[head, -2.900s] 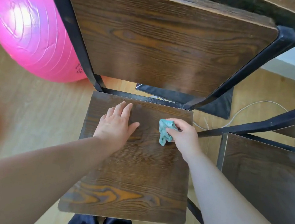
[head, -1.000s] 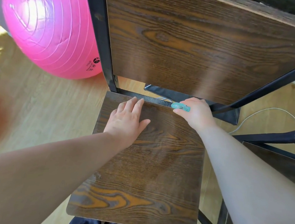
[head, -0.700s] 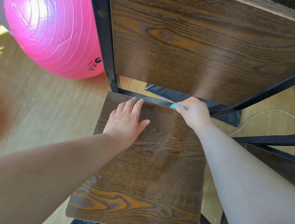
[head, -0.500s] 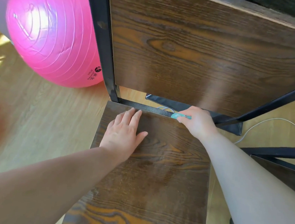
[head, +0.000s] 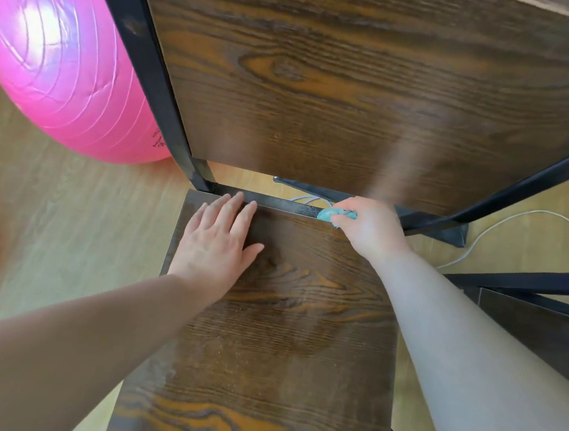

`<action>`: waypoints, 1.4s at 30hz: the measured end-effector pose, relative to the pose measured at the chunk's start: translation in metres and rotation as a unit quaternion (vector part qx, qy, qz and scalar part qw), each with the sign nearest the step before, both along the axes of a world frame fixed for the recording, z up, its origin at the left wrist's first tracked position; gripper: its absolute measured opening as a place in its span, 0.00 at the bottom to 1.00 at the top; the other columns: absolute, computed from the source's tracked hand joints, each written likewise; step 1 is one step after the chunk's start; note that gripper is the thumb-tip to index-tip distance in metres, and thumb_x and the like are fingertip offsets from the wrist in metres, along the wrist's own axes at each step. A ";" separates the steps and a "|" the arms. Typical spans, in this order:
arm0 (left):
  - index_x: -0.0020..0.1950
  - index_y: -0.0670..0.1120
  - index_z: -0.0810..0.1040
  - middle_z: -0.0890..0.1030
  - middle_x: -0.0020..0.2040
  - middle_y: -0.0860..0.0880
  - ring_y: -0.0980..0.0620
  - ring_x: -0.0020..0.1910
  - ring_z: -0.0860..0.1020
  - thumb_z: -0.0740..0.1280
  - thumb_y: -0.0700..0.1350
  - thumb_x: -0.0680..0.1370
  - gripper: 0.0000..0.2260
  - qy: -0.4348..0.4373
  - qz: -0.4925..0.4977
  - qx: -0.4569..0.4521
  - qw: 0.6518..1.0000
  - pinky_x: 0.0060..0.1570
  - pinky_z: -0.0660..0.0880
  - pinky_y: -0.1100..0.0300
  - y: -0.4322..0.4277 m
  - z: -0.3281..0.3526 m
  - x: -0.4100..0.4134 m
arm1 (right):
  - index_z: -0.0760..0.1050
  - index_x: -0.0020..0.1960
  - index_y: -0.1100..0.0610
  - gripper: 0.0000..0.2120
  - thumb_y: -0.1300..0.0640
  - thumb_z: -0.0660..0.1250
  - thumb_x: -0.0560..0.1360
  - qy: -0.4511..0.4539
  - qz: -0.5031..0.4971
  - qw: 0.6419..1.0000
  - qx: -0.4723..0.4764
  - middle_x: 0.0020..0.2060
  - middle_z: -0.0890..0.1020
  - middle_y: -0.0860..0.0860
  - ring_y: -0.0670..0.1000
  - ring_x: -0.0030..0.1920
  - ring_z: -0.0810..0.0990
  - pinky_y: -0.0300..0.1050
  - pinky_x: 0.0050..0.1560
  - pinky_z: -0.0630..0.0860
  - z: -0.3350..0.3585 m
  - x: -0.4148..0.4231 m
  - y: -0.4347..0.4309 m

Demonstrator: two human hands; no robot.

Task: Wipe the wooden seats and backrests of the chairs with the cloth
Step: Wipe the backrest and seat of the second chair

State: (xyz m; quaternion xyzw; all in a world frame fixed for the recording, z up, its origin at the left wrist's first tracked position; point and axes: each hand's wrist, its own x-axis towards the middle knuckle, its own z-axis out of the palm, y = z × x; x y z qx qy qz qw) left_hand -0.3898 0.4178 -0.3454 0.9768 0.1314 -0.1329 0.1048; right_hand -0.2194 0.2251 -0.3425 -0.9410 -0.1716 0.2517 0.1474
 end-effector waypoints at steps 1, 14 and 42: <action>0.79 0.48 0.55 0.58 0.78 0.46 0.46 0.77 0.54 0.53 0.61 0.81 0.29 0.003 -0.005 0.005 1.000 0.76 0.52 0.48 0.002 0.000 -0.004 | 0.79 0.61 0.49 0.13 0.50 0.63 0.79 -0.003 0.001 1.000 -0.006 0.57 0.81 0.50 0.53 0.57 0.75 0.44 0.53 0.71 -0.001 0.000 0.001; 0.75 0.45 0.64 0.65 0.75 0.45 0.43 0.74 0.61 0.58 0.59 0.80 0.28 -0.011 0.057 0.023 0.998 0.73 0.60 0.46 0.035 0.008 -0.036 | 0.79 0.61 0.50 0.13 0.51 0.63 0.79 -0.010 0.035 0.999 0.021 0.53 0.82 0.52 0.54 0.53 0.77 0.43 0.47 0.72 -0.005 -0.035 0.100; 0.76 0.47 0.61 0.59 0.77 0.45 0.44 0.76 0.55 0.52 0.62 0.80 0.29 -0.010 0.051 0.026 0.998 0.75 0.52 0.47 0.085 0.035 -0.062 | 0.78 0.58 0.49 0.09 0.55 0.63 0.79 0.065 -0.005 0.990 0.127 0.55 0.81 0.50 0.53 0.54 0.77 0.40 0.51 0.69 0.019 -0.098 0.171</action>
